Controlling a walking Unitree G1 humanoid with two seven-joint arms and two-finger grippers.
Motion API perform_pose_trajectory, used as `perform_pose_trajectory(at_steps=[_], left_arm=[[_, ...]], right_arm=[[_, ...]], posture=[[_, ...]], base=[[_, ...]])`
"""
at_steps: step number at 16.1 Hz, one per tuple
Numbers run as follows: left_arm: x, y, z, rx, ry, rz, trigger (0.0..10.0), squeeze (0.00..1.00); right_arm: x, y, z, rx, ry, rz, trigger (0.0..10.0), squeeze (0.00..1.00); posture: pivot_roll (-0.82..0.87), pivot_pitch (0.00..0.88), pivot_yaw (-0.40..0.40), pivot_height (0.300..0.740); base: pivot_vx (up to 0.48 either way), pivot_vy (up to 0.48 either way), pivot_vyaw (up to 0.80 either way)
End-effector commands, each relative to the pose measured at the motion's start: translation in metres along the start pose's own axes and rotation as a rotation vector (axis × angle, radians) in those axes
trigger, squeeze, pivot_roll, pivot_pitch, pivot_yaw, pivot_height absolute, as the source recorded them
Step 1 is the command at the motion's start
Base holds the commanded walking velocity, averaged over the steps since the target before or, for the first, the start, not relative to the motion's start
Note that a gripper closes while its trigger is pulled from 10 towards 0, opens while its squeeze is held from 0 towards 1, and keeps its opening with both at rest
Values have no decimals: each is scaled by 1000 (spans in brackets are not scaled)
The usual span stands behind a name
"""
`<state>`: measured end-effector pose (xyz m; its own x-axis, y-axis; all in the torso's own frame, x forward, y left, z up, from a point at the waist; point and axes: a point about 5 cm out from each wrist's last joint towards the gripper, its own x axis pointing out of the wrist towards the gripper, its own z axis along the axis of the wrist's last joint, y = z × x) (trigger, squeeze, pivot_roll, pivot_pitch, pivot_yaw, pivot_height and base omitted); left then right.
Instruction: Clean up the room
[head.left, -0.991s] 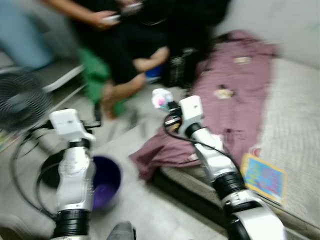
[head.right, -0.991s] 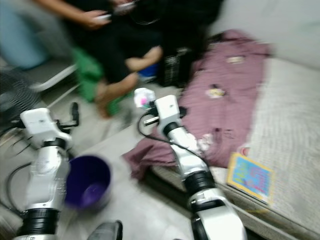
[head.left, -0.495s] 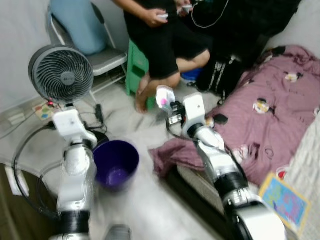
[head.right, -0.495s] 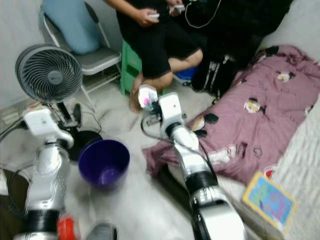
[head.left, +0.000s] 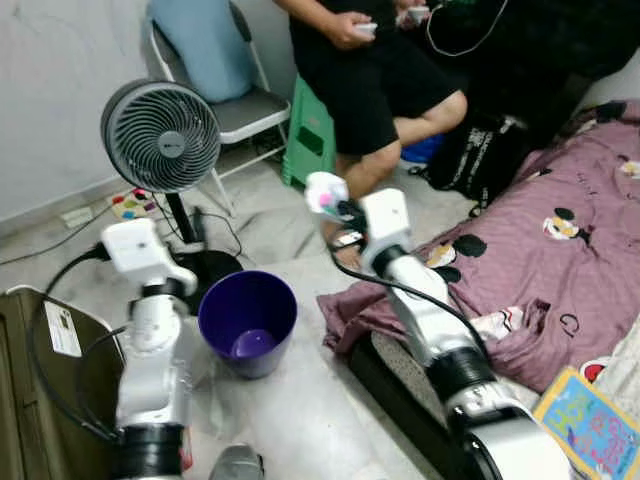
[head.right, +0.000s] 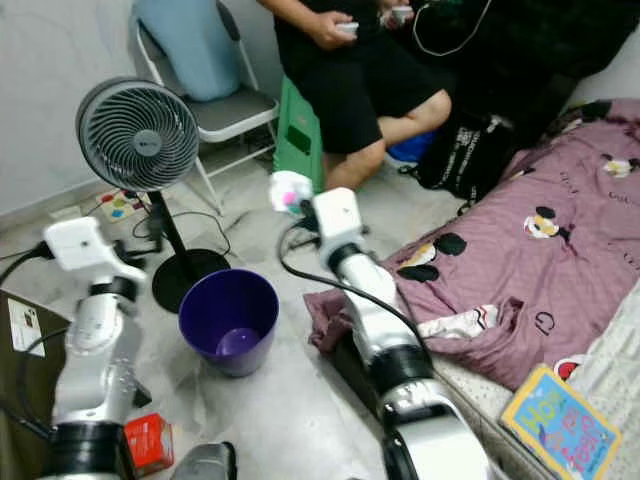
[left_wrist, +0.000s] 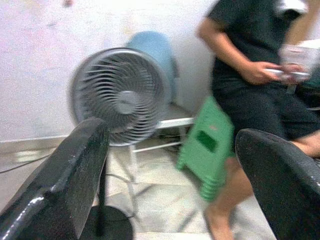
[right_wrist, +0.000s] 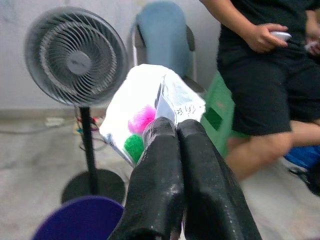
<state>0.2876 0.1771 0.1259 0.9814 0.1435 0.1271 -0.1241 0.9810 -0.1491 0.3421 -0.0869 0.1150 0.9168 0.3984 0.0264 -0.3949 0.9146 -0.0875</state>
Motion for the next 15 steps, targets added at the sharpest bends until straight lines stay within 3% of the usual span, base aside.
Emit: perform_pose_trajectory(at_steps=[1,4,5,9,15], left_arm=[[-4,7,0,23,13,10,10000,0],[-11,14,-2,48,16,36,10000,0],[-20,17,-5,49,30,63,10000,0],[-26,11,-9,41,60,25,10000,0],[-26,-6,-10,27,87,-65,10000,0]], right_arm=[[1,1,9,-7,-38,-7,10000,0],[1,0,14,-13,-57,-28,10000,0],[1,4,15,-14,-62,-26,10000,0],[-4,10,10,11,-48,-34,10000,0],[-14,6,2,22,-18,-64,10000,0]], posture=[[85,0,-65,740],[101,0,-77,740],[107,0,-77,740],[93,17,-53,740],[77,49,-29,740]], base=[[0,0,0],[0,0,0],[0,0,800],[0,0,800],[0,0,800]])
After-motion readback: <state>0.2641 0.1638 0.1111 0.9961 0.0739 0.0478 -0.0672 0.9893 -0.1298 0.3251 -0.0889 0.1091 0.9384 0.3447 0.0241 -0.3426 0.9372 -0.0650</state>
